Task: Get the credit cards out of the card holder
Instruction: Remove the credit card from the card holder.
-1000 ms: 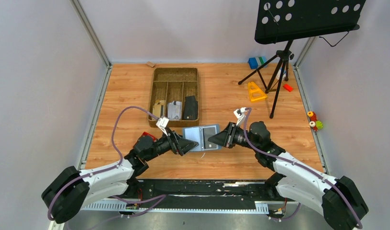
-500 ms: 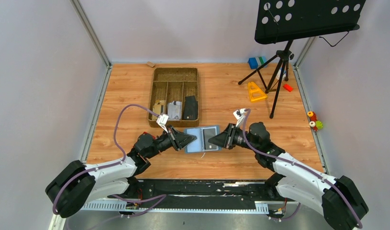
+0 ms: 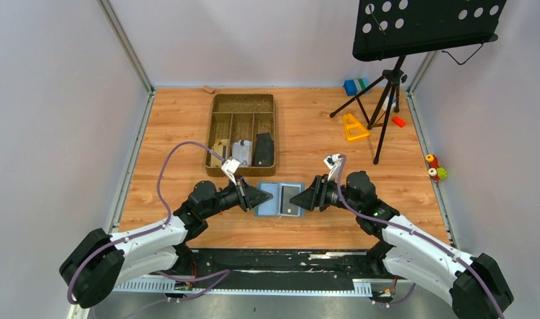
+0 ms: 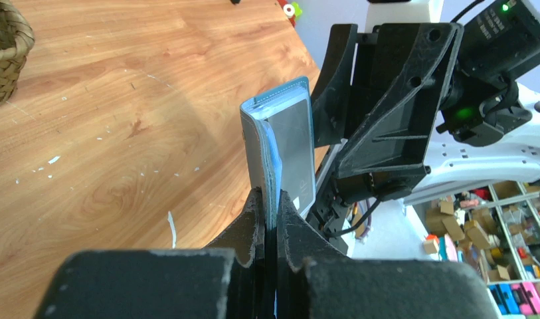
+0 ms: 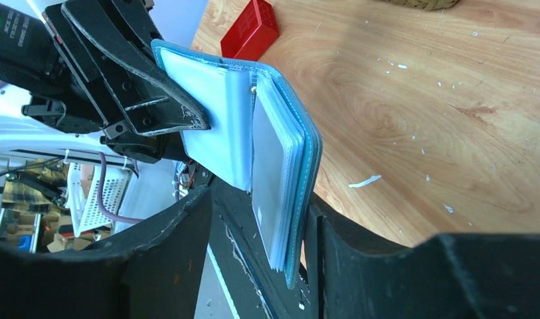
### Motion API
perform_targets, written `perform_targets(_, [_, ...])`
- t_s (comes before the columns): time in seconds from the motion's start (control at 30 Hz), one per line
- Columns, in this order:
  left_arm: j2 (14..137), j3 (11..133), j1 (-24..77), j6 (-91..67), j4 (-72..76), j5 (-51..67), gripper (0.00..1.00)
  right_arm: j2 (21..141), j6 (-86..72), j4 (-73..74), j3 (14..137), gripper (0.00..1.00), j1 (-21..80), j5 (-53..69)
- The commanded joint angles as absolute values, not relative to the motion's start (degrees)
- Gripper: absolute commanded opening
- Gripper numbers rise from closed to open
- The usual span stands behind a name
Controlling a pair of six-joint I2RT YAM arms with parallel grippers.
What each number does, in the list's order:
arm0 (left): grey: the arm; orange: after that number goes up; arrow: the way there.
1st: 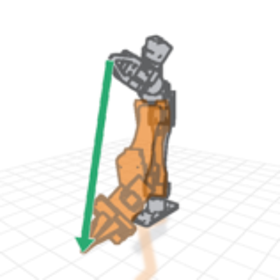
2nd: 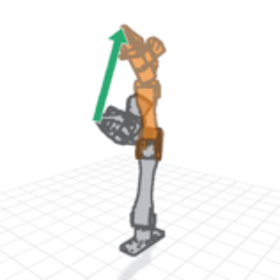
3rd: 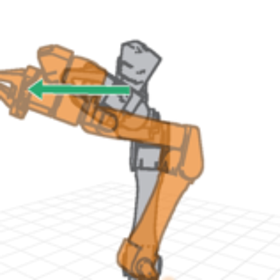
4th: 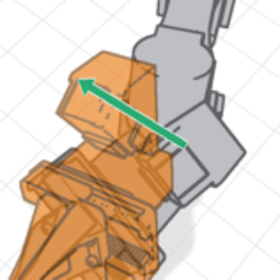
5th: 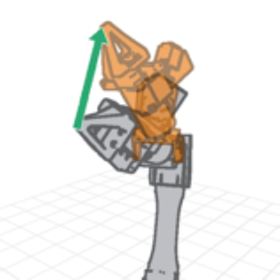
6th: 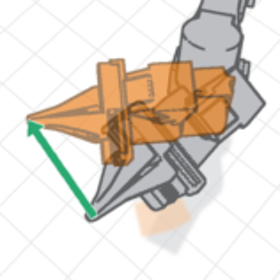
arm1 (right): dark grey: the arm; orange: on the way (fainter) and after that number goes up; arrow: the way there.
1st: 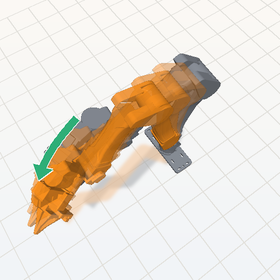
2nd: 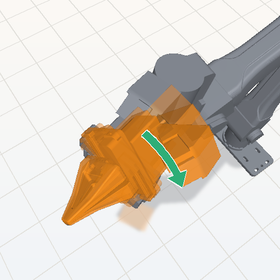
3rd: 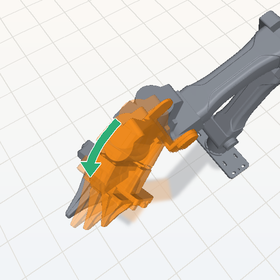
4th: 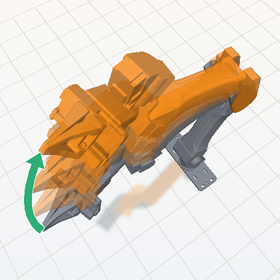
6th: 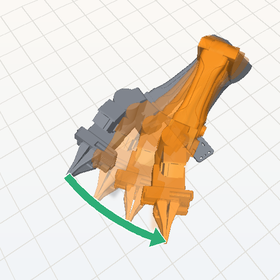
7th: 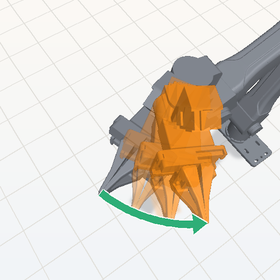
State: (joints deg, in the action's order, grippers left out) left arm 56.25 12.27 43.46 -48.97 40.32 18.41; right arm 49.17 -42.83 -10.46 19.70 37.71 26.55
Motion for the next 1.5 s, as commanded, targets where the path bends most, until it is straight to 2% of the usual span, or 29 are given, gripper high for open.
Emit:
perform_targets(0.0, [53.37, 15.53, 43.24, -45.44, 36.89, 21.30, 0.00, 46.64, -39.10, -8.83, 22.18, 0.53, 37.81, 28.53])
perform_targets(0.23, [53.05, 17.18, 43.24, -45.32, 34.82, 23.59, 0.00, 47.60, -40.08, -10.28, 22.73, 0.46, 37.82, 32.07])
perform_targets(0.4, [53.31, 17.70, 43.29, -44.97, 33.63, 23.49, 0.00, 48.52, -39.87, -9.48, 23.27, 0.33, 37.85, 32.70])
perform_targets(0.53, [53.64, 18.41, 43.24, -44.10, 31.93, 23.85, 0.00, 48.89, -39.45, -7.52, 23.75, 0.19, 37.84, 32.33])
perform_targets(0.6, [53.94, 18.69, 43.24, -43.80, 31.31, 24.07, 0.00, 49.18, -39.38, -7.26, 23.80, 0.03, 37.85, 32.13])
perform_targets(0.63, [54.07, 18.84, 43.24, -43.67, 31.04, 24.17, 0.00, 49.43, -39.51, -7.16, 23.74, 0.00, 37.82, 32.11])
perform_targets(0.83, [53.64, 18.98, 43.24, -43.07, 29.79, 23.39, 0.09, 50.73, -40.33, -8.01, 23.56, 0.00, 37.85, 31.60])
perform_targets(1.03, [52.99, 18.81, 43.24, -42.89, 29.26, 22.90, 0.10, 50.50, -42.33, -10.22, 22.52, 0.00, 37.84, 30.94])
perform_targets(1.07, [52.92, 18.82, 43.24, -42.97, 29.27, 22.90, 0.12, 50.47, -42.84, -10.96, 22.17, 0.00, 37.86, 30.94])
perform_targets(1.17, [52.92, 18.60, 43.24, -43.27, 29.82, 23.57, 0.33, 50.24, -44.02, -12.14, 21.44, 0.00, 37.83, 30.55])
perform_targets(1.23, [52.84, 18.20, 43.24, -43.46, 30.48, 23.60, 0.42, 50.07, -44.41, -12.38, 21.27, 0.00, 37.88, 30.07])
perform_targets(1.37, [49.36, 16.59, 43.11, -43.52, 29.03, 19.01, 0.43, 48.77, -45.37, -11.39, 21.03, 0.00, 37.83, 28.08])
perform_targets(1.47, [44.28, 13.70, 42.45, -43.77, 28.09, 15.55, 0.57, 46.61, -45.44, -9.77, 20.85, 0.00, 37.78, 25.38])
